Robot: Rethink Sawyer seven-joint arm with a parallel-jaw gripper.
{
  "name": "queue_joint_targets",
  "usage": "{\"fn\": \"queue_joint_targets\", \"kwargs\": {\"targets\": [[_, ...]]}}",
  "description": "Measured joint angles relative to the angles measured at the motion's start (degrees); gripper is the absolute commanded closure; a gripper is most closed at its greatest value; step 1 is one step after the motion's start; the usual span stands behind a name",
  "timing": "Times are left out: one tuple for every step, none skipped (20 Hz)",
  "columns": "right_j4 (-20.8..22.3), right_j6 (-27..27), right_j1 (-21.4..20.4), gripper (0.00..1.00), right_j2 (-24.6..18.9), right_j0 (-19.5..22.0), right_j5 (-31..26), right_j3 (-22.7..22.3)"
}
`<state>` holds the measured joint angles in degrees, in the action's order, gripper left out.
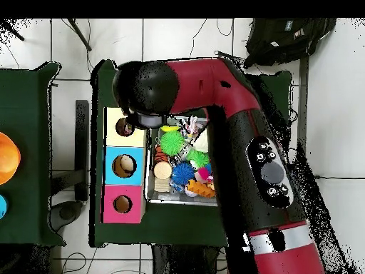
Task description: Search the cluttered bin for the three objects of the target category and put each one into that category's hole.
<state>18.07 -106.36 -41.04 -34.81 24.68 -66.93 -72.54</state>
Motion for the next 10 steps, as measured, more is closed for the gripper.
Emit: {"fn": "queue_joint_targets", "kwargs": {"targets": [[0.06,0.28,0.45,0.00,-0.22,0.24,-0.67,1.02],[0.13,0.56,0.90,0.00,-0.44,0.47,-1.34,2.03],[0.15,0.71,1.16,0.00,-0.55,0.58,-1.69,2.56],[0.19,0.93,1.53,0.00,-0.69,0.70,-2.17,3.33],[0.21,1.13,1.79,0.00,-0.78,0.78,-2.49,3.88],[0.34,1.91,2.65,0.00,-0.98,0.95,-3.39,5.58],[0.43,2.24,2.96,0.00,-1.02,0.96,-3.68,6.18],[0.52,2.56,3.28,0.00,-1.06,0.98,-3.96,6.78],[0.90,3.46,4.14,0.00,-1.17,0.98,-4.72,8.44],[1.15,3.96,4.59,0.00,-1.26,0.99,-5.09,9.30]]}}
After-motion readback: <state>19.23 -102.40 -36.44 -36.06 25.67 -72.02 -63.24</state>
